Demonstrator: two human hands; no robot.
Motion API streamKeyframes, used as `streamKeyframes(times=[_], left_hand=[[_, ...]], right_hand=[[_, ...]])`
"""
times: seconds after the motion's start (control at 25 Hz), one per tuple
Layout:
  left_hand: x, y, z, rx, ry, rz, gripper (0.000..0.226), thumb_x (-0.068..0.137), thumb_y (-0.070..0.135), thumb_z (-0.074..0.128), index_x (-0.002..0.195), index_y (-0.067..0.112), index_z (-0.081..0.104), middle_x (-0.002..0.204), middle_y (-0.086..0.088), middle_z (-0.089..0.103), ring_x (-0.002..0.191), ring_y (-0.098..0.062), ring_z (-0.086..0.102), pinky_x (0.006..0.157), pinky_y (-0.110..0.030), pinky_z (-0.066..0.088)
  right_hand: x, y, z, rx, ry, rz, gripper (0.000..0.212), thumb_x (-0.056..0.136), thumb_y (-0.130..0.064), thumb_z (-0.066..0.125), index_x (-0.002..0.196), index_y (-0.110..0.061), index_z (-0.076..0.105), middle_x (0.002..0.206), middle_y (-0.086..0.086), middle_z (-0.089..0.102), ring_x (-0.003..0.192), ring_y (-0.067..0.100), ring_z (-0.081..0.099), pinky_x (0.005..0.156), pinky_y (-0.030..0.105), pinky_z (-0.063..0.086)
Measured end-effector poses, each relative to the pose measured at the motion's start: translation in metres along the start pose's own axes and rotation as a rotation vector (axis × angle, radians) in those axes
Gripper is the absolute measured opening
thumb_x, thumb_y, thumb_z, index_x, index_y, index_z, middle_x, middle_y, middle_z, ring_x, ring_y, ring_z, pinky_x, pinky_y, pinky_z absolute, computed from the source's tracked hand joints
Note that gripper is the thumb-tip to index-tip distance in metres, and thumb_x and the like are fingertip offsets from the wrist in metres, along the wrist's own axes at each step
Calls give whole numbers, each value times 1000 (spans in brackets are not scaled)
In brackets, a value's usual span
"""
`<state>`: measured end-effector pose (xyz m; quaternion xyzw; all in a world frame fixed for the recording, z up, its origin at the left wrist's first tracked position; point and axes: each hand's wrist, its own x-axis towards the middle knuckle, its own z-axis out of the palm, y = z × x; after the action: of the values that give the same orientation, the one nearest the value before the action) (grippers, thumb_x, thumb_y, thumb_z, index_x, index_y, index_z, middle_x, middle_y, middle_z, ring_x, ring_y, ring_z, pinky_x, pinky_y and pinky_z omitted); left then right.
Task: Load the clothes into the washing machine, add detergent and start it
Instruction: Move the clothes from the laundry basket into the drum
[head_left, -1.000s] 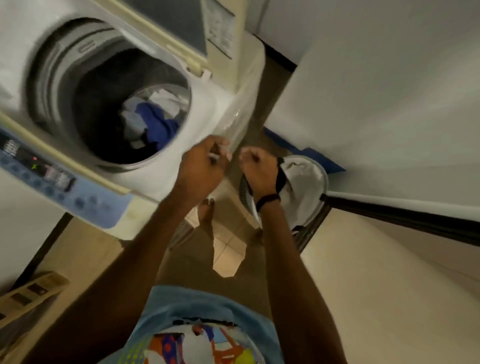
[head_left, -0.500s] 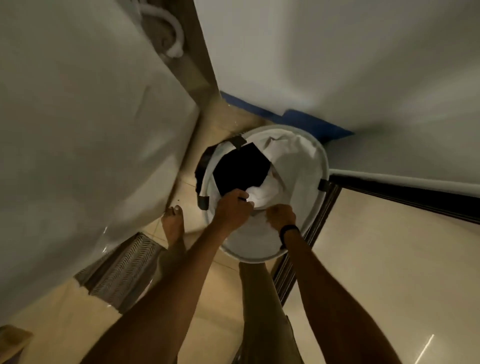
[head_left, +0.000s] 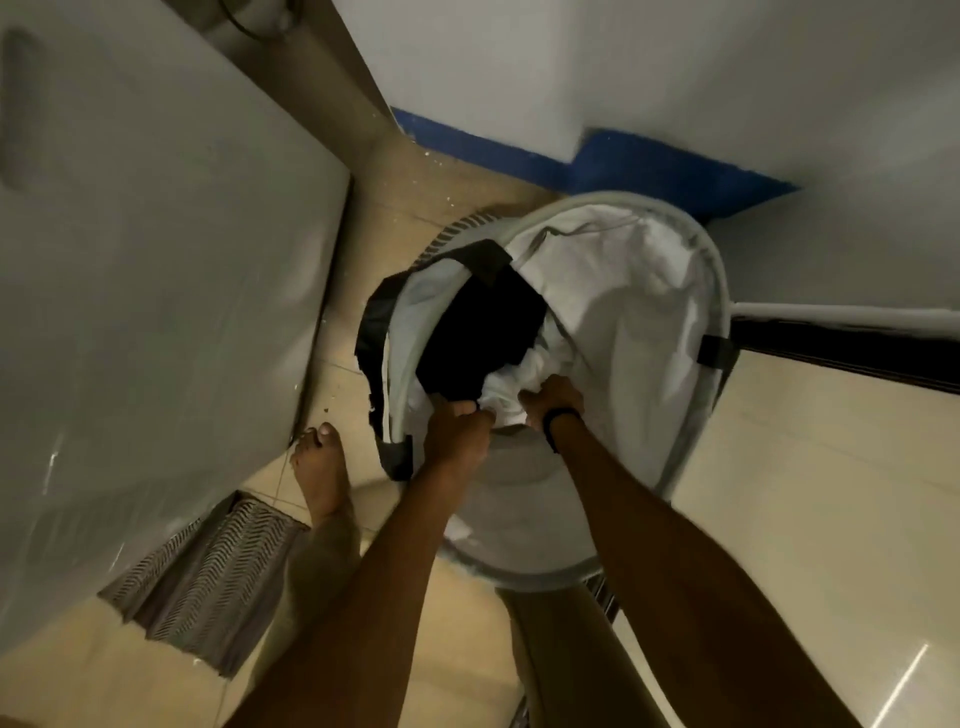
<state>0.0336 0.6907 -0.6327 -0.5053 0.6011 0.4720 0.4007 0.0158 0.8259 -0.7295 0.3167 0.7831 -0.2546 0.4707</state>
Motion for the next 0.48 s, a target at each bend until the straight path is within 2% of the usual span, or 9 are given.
streamKeyframes(times=[0.08, 0.16, 0.2, 0.28, 0.32, 0.4, 0.48], left_hand=[[-36, 10, -2, -2, -23, 17, 77, 69, 42, 64, 140, 18, 46, 128, -22, 61, 119, -43, 57, 101, -58, 47], [-77, 24, -6, 9, -22, 68, 69, 81, 42, 64, 142, 19, 42, 135, -13, 57, 119, -35, 57, 102, -47, 48], [-91, 31, -9, 24, -2, 81, 70, 85, 47, 62, 145, 20, 39, 139, -10, 53, 121, -32, 54, 101, -42, 47], [-124, 45, -14, 70, -4, 32, 91, 76, 70, 59, 150, 27, 29, 148, -9, 41, 130, -34, 46, 104, -44, 43], [-141, 50, -18, 85, -22, -7, 102, 67, 80, 58, 151, 31, 27, 151, -6, 37, 133, -34, 43, 106, -48, 41], [-163, 52, -29, -13, -131, -41, 111, 53, 87, 63, 147, 38, 31, 149, 1, 41, 131, -32, 46, 105, -53, 42], [-196, 56, -40, -129, -291, -28, 98, 59, 74, 73, 143, 34, 40, 145, -1, 50, 126, -27, 53, 105, -49, 44]], right_hand=[[-56, -6, -20, 85, 24, -69, 39, 85, -33, 65, 112, -6, 59, 115, 13, 64, 108, 31, 60, 84, 32, 48], [-125, -11, -49, 247, 67, -136, 24, 81, -29, 68, 95, -11, 60, 95, 7, 62, 96, 30, 62, 77, 31, 48], [-161, -14, -66, 349, 80, -139, 19, 79, -25, 70, 86, -11, 61, 86, 5, 62, 87, 28, 61, 70, 29, 47], [-230, -16, -100, 600, 57, -86, 10, 65, -16, 70, 70, -13, 62, 73, 3, 60, 77, 24, 57, 60, 26, 41], [-262, -17, -117, 771, 9, -71, 10, 55, -13, 67, 61, -13, 59, 70, 5, 57, 76, 24, 56, 59, 26, 40], [-324, -16, -146, 1148, -204, -115, 10, 42, -5, 57, 52, -7, 55, 67, 14, 55, 73, 28, 58, 58, 28, 46], [-382, -15, -171, 1414, -459, -218, 6, 40, 0, 56, 45, 0, 59, 67, 17, 63, 70, 30, 66, 57, 29, 54]])
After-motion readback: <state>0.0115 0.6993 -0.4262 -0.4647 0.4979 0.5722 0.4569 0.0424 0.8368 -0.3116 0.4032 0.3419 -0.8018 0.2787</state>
